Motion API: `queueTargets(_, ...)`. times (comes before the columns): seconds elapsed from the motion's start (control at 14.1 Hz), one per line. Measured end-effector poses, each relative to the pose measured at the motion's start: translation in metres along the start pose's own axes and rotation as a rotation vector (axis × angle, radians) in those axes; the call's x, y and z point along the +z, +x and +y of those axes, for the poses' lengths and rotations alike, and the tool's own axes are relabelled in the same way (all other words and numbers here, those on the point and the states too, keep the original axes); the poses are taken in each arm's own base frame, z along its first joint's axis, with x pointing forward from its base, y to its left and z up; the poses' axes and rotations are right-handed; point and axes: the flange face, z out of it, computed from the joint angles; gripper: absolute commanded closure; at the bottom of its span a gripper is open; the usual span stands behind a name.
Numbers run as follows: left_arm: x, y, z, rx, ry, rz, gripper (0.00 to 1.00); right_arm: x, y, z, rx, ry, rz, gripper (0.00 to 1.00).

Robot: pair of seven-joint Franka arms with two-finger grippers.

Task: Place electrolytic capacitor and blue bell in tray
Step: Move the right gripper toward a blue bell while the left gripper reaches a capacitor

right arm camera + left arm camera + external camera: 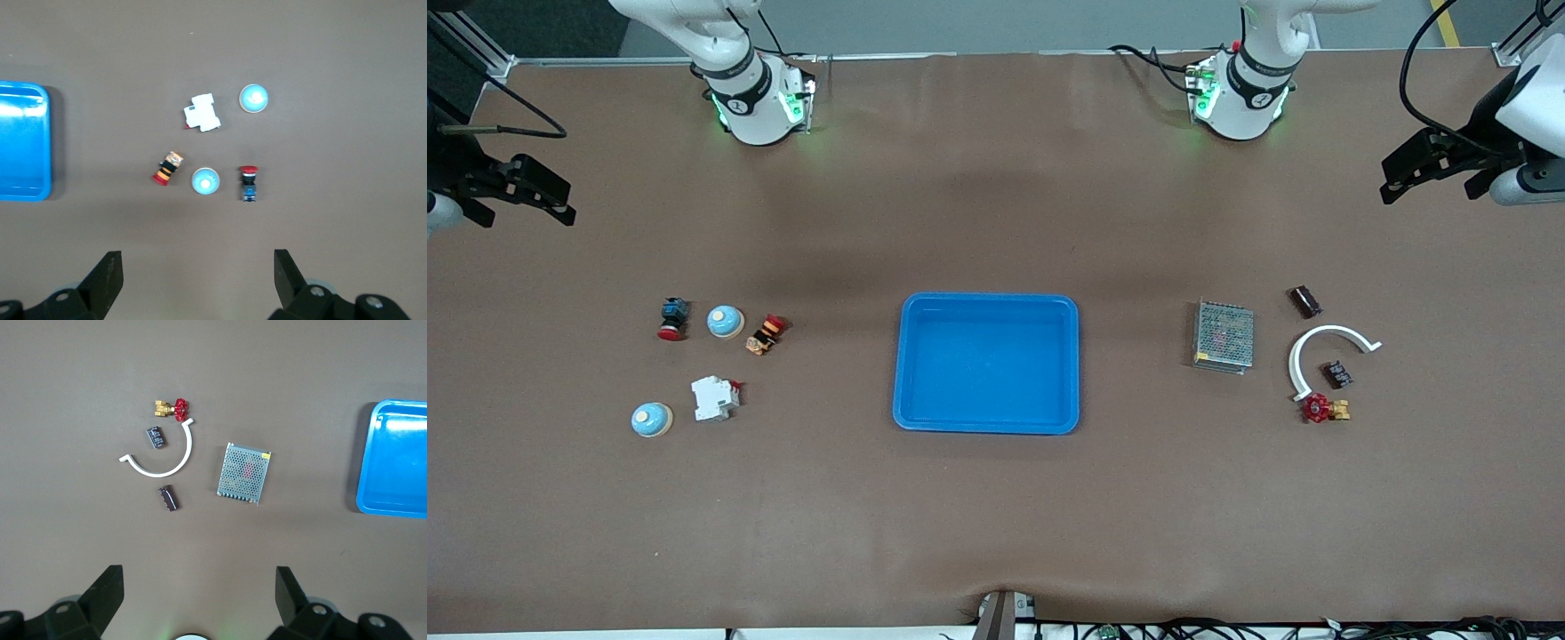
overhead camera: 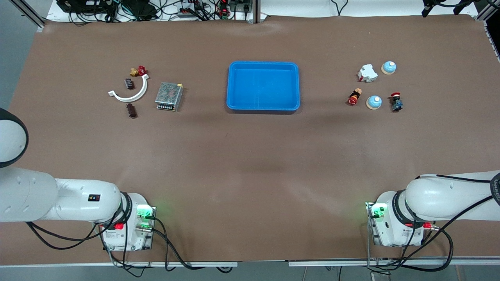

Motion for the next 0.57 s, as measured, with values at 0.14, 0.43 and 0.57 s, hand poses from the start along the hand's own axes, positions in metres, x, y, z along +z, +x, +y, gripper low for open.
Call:
queueTargets(0.14, 0.0000, 0.0000, 0.0000, 0.000, 0.000, 0.000, 0.00, 0.0000, 0.0000, -0.0004, 0.017, 0.017, 0.001, 0.00)
queueTargets(0.43, 0.0011, 0.0008, -0.0009, -0.002, 0.000, -0.002, 0.00, -0.0013, 0.0003, 0.0037, 0.031, 0.022, 0.006, 0.00)
queueTargets(0.57, 0.0058, 0.0033, -0.0026, -0.005, 0.002, -0.014, 0.00, -0.0022, 0.0003, 0.0045, 0.032, 0.023, 0.008, 0.00)
